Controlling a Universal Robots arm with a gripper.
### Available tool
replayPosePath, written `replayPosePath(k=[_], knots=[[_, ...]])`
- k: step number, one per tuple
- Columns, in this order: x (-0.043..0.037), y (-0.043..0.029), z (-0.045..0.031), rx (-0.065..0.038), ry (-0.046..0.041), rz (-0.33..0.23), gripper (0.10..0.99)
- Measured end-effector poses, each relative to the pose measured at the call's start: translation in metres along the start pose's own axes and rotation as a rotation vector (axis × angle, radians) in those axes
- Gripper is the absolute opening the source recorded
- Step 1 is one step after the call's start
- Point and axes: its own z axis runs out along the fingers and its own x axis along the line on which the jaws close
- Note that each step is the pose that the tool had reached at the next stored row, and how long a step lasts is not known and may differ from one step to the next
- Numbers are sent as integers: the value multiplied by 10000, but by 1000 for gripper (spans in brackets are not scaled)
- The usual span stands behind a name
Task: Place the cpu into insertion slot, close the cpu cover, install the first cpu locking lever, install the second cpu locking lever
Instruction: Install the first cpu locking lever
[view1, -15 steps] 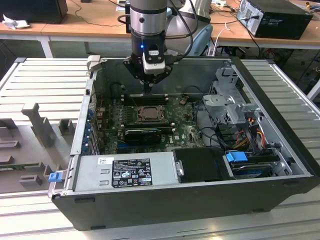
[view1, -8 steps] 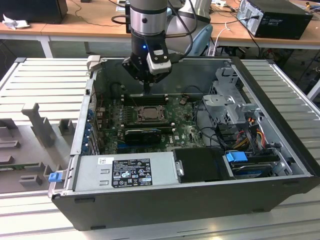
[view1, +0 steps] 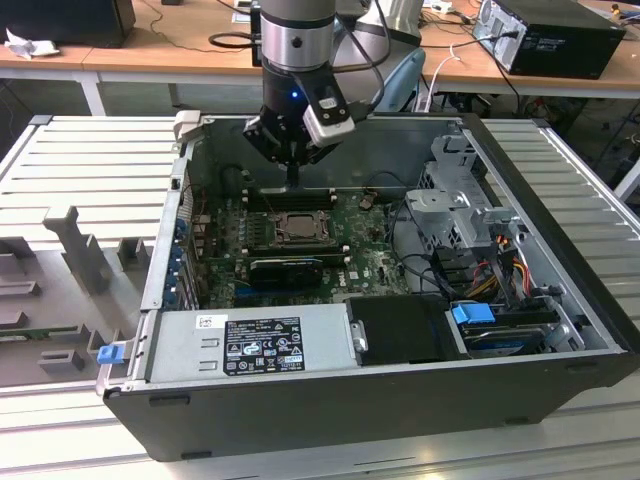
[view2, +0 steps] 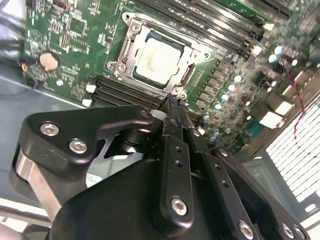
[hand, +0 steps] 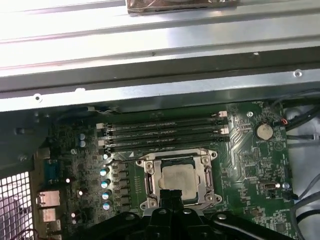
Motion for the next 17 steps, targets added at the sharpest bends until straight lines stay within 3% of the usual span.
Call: replayPosePath(k=[5,12,14,17], knots=[[0,0,1,1,54,-1040,106],[0,-1,15,2,161,-3152,106],[83,-7,23,-11,162,-3246,106],[90,-9,53,-11,134,-2681,106]])
